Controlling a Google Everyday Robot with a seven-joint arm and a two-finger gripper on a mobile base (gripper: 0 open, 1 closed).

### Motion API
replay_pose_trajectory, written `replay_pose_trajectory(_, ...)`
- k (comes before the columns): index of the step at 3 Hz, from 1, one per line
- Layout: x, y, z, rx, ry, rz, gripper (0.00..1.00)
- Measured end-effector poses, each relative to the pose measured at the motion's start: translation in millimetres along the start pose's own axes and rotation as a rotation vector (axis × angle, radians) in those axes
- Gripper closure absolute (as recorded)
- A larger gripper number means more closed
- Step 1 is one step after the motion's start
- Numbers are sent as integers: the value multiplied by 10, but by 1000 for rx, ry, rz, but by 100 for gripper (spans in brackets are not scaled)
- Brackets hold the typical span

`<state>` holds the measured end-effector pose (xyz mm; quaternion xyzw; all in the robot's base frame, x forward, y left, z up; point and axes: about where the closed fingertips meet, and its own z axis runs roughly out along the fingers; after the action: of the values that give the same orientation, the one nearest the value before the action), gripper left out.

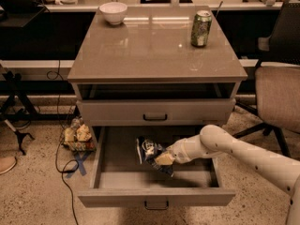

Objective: Place blue chip bag into middle drawer

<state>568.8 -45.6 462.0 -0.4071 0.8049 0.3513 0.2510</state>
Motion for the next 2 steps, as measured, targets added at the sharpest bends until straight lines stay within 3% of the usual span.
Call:
replay_pose_trajectory(1, -18, -12, 112, -8, -12, 3, 32)
replay_pose_trajectory(2, 44, -83, 56, 18, -18, 23, 8)
